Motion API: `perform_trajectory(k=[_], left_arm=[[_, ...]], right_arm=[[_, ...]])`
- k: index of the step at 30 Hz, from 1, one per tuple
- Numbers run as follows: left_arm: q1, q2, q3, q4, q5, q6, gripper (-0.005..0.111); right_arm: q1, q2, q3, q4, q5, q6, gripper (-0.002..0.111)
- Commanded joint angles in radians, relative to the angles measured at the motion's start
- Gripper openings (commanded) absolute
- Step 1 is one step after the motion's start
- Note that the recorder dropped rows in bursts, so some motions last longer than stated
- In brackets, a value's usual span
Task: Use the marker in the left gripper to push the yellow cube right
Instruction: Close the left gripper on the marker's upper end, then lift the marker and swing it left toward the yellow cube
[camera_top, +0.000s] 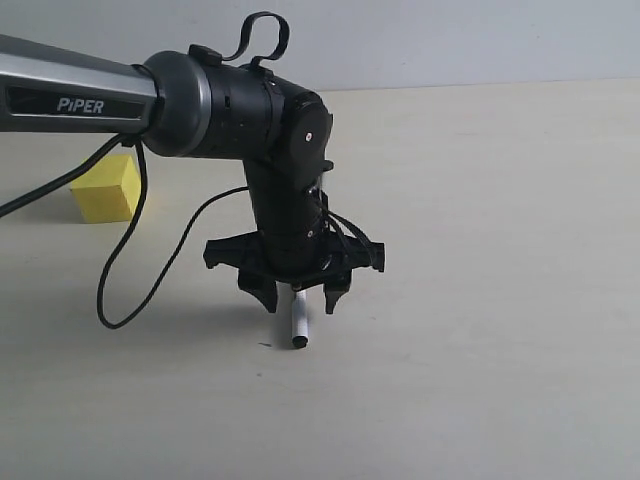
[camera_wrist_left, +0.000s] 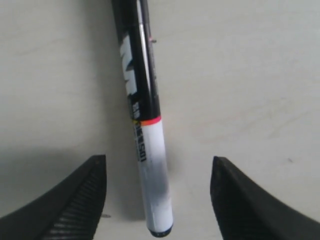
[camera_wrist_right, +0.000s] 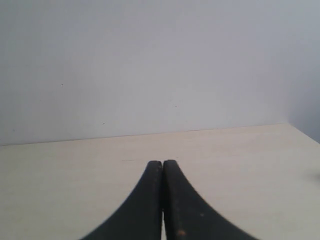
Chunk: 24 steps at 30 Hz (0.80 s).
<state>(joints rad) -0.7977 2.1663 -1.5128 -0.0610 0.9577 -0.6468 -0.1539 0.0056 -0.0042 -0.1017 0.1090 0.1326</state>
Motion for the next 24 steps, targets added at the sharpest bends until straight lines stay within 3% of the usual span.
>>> perform_trajectory(k=[1, 16, 19, 24], left_arm=[[-0.002, 0.006, 0.001, 0.011, 0.006, -0.004, 0.060], [0.000, 0.033, 0.001, 0.001, 0.016, 0.018, 0.057], [0.000, 0.033, 0.001, 0.001, 0.009, 0.018, 0.041], [0.000, 0.024, -0.015, 0.020, 0.012, 0.091, 0.000]], right_arm=[[-0.003, -0.006, 0.004, -0.003, -0.002, 0.003, 0.000], [-0.003, -0.006, 0.004, -0.003, -0.002, 0.003, 0.000], [-0.003, -0.006, 0.004, -0.003, -0.002, 0.003, 0.000], [-0.003, -0.006, 0.004, -0.003, -0.002, 0.003, 0.000]])
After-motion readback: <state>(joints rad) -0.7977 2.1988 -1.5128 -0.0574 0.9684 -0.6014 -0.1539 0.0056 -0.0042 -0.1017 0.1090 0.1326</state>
